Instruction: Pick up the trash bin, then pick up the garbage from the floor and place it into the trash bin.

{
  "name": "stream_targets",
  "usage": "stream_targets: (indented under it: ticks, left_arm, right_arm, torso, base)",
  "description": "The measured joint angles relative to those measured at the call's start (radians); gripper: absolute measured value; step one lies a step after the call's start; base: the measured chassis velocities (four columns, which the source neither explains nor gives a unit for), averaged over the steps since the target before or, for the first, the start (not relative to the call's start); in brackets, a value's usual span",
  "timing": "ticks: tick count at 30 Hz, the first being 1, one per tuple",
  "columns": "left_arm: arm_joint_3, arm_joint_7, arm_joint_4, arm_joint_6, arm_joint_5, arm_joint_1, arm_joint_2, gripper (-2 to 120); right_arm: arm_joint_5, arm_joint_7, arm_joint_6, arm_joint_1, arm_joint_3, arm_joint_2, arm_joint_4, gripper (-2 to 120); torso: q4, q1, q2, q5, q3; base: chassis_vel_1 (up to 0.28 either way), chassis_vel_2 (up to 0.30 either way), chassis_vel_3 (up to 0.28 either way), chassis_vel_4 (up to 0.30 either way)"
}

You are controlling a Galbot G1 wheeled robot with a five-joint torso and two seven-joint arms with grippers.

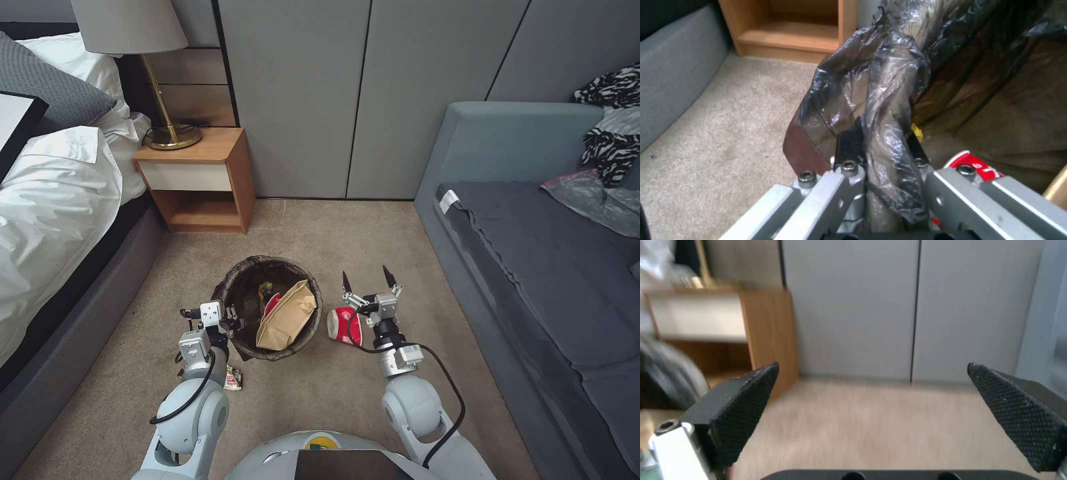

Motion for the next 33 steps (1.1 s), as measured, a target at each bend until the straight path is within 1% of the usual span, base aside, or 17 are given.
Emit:
stream_targets:
  ticks: [1, 3, 4, 7, 18, 19, 20, 22, 25, 27, 28, 29, 31, 32, 33]
  left_arm:
    - [0.0, 0.0, 0.0, 0.0, 0.0, 0.0, 0.0, 3]
    - [-0.001, 0.0, -0.003, 0.0, 0.001, -0.001, 0.0, 3]
    - [-0.001, 0.0, -0.003, 0.0, 0.001, -0.001, 0.0, 3]
    - [-0.002, 0.0, -0.005, 0.0, 0.003, -0.001, 0.0, 3]
    - [-0.002, 0.0, -0.007, 0.002, 0.005, -0.002, 0.0, 3]
    - [-0.002, -0.001, -0.007, 0.002, 0.006, -0.003, 0.0, 3]
    - [-0.002, -0.001, -0.007, 0.002, 0.006, -0.003, 0.0, 3]
    - [-0.002, -0.001, -0.007, 0.002, 0.007, -0.003, -0.001, 3]
    - [-0.002, -0.001, -0.007, 0.002, 0.008, -0.003, -0.001, 3]
    - [-0.001, 0.0, -0.005, 0.001, 0.011, -0.002, -0.002, 3]
    - [-0.001, 0.0, -0.005, 0.001, 0.011, -0.002, -0.002, 3]
    - [0.0, 0.0, -0.004, 0.001, 0.013, -0.002, -0.003, 3]
    - [0.002, 0.0, 0.002, 0.0, 0.015, -0.002, -0.005, 3]
    - [0.002, 0.0, 0.002, 0.0, 0.015, -0.002, -0.005, 3]
    - [0.003, 0.0, 0.006, 0.0, 0.017, -0.002, -0.006, 3]
  right_arm:
    - [0.0, 0.0, 0.0, 0.0, 0.0, 0.0, 0.0, 100]
    - [0.081, 0.005, -0.085, 0.031, -0.015, -0.013, -0.043, 100]
    - [0.081, 0.005, -0.085, 0.031, -0.015, -0.013, -0.043, 100]
    - [0.154, -0.006, -0.161, 0.059, -0.023, -0.024, -0.083, 100]
    - [0.265, -0.025, -0.253, 0.11, -0.044, -0.035, -0.17, 100]
    - [0.288, -0.025, -0.272, 0.132, -0.056, -0.035, -0.212, 100]
    - [0.288, -0.025, -0.272, 0.132, -0.056, -0.035, -0.212, 100]
    - [0.302, -0.036, -0.279, 0.156, -0.073, -0.036, -0.263, 100]
    - [0.309, -0.041, -0.282, 0.167, -0.081, -0.036, -0.287, 100]
    - [0.324, -0.059, -0.294, 0.197, -0.104, -0.032, -0.351, 100]
    - [0.324, -0.059, -0.294, 0.197, -0.104, -0.032, -0.351, 100]
    - [0.324, -0.068, -0.298, 0.212, -0.11, -0.03, -0.378, 100]
    - [0.322, -0.082, -0.311, 0.277, -0.137, -0.015, -0.484, 100]
    - [0.322, -0.082, -0.311, 0.277, -0.137, -0.015, -0.484, 100]
    - [0.314, -0.086, -0.311, 0.311, -0.146, -0.002, -0.544, 100]
  torso:
    - [0.0, 0.0, 0.0, 0.0, 0.0]
    - [0.0, 0.0, 0.0, 0.0, 0.0]
    - [0.0, 0.0, 0.0, 0.0, 0.0]
    - [0.0001, 0.0, 0.0, -0.0001, 0.0]
    - [0.0, 0.0, 0.0, -0.0001, 0.0]
    - [0.0, 0.0, 0.0, -0.0001, 0.0]
    - [0.0, 0.0, 0.0, -0.0001, 0.0]
    - [0.0, 0.0, 0.0, 0.0, 0.0]
    - [0.0, 0.0, 0.0, -0.0002, 0.0]
    - [-0.0001, 0.0, 0.0, 0.0001, 0.0]
    - [-0.0001, 0.0, 0.0, 0.0001, 0.0]
    - [0.0, 0.0, 0.0, 0.0, 0.0]
    - [0.0, 0.0, 0.0, -0.0001, 0.0]
    - [0.0, 0.0, 0.0, -0.0001, 0.0]
    - [0.0003, 0.0, 0.0, 0.0, 0.0]
  base:
    - [0.0, 0.0, 0.0, 0.0]
    - [0.0, 0.0, 0.0, 0.0]
    - [0.0, 0.0, 0.0, 0.0]
    - [0.0, 0.0, 0.0, 0.0]
    - [0.0, 0.0, 0.0, 0.0]
    - [0.0, 0.0, 0.0, 0.0]
    - [0.0, 0.0, 0.0, 0.0]
    - [0.0, 0.0, 0.0, 0.0]
    - [0.0, 0.0, 0.0, 0.0]
    - [0.0, 0.0, 0.0, 0.0]
    - [0.0, 0.0, 0.0, 0.0]
    - [0.0, 0.0, 0.0, 0.0]
    - [0.0, 0.0, 0.0, 0.0]
    - [0.0, 0.0, 0.0, 0.0]
    - [0.0, 0.0, 0.0, 0.0]
